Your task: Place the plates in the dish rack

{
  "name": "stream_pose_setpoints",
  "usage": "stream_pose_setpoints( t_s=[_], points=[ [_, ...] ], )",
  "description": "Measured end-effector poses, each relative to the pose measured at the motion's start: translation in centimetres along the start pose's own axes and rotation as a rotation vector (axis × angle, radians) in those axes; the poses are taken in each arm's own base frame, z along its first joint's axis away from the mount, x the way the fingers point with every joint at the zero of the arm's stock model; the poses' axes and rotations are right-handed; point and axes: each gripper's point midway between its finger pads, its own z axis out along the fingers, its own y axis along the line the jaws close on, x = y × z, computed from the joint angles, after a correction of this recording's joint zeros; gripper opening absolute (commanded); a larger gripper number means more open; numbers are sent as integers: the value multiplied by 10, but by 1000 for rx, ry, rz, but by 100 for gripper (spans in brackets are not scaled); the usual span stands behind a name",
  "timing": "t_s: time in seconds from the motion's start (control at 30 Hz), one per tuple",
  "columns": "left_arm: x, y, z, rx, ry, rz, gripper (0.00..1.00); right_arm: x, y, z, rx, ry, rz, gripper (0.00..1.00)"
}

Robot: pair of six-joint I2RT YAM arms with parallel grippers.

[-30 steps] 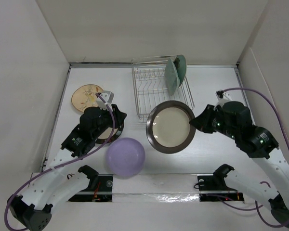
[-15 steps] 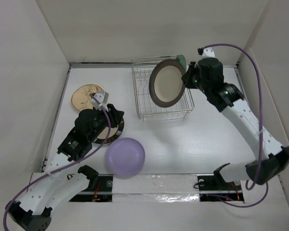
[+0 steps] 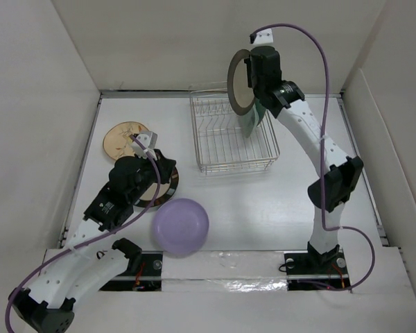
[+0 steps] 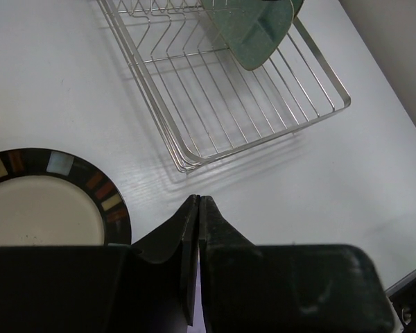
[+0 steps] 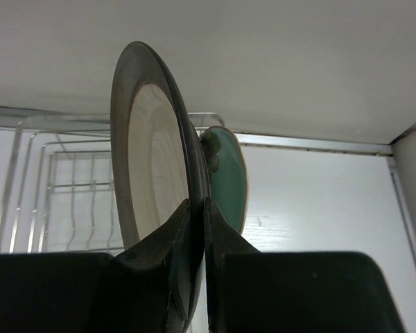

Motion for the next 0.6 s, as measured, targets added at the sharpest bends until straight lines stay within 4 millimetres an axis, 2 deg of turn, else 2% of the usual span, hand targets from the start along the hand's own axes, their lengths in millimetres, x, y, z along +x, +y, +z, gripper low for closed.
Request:
stream_pose_setpoints(
  t_s=[0.03,0.07,0.17,0.27,0.43,0.6],
  points=[
    [1,0,1,-1,2,0,0,1,1,5,17,0,-23,0],
    [1,0,1,-2,4,0,6,2,0,9,36,1,-47,0],
    [1,0,1,-2,5,0,13,8,-2,19,82,11,-114,0],
    [2,0,2,1,9,1,16,16,-4,27,120,24,-172,0],
    [6,-1,5,8,29,1,17,17,2,36,145,3,-205,0],
    [7,-2,5,11,32,1,17,28,9,44,146,18,-237,0]
  ],
)
